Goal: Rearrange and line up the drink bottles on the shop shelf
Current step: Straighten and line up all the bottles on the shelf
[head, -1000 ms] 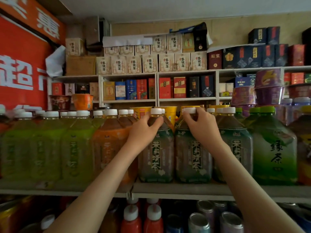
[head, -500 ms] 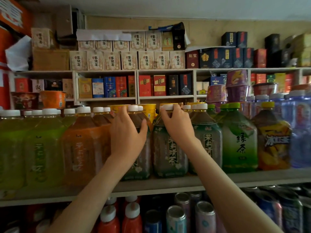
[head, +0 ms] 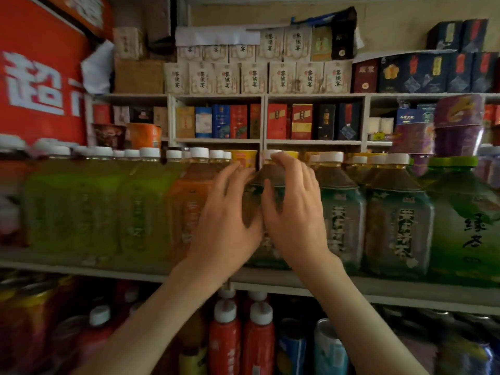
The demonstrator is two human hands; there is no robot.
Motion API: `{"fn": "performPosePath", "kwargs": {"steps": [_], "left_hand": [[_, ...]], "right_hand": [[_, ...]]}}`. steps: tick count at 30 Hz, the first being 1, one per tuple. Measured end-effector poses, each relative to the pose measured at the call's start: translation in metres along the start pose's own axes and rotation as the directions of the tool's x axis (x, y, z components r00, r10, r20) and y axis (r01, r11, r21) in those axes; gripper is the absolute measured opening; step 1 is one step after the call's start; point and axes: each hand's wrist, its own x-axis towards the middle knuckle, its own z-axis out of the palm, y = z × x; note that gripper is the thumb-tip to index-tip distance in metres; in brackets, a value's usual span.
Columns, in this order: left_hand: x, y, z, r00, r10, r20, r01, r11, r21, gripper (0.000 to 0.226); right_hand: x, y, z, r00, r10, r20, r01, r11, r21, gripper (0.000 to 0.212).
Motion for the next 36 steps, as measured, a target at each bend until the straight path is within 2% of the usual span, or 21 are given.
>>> {"fn": "performPosePath", "kwargs": {"steps": [5, 12, 18, 24, 30, 36], "left_hand": [[-0.029, -0.042, -0.066, 0.998, -0.003, -0.070, 0.004, 1.000, 0.026, 0.039], [-0.067, -0.138, -0.190, 0.989, -0.137, -0.058, 0.145, 0.973, 0.179, 0.038], [-0.096, -0.221, -0.278, 0.963, -0.246, -0.113, 0.268, 0.922, 0.278, 0.037], [-0.114, -0.307, -0.337, 0.923, -0.333, -0.192, 0.382, 0.849, 0.366, 0.044], [-0.124, -0.425, -0.377, 0.842, -0.469, -0.266, 0.533, 0.801, 0.273, 0.049], [-0.099, -0.530, -0.406, 0.827, -0.484, -0.286, 0.558, 0.769, 0.313, 0.045]], "right_hand": [[-0.016, -0.057, 0.045, 0.998, 0.000, 0.066, -0.013, 0.980, 0.197, 0.031], [-0.039, -0.178, 0.156, 0.955, -0.021, 0.296, -0.114, 0.894, 0.434, 0.023], [-0.051, -0.270, 0.252, 0.903, -0.014, 0.429, -0.247, 0.801, 0.545, 0.024], [-0.054, -0.334, 0.334, 0.840, -0.015, 0.543, -0.362, 0.730, 0.580, 0.038], [-0.061, -0.383, 0.435, 0.833, 0.027, 0.553, -0.397, 0.725, 0.563, 0.051], [-0.059, -0.404, 0.528, 0.914, 0.182, 0.363, -0.352, 0.801, 0.484, 0.061]]}}
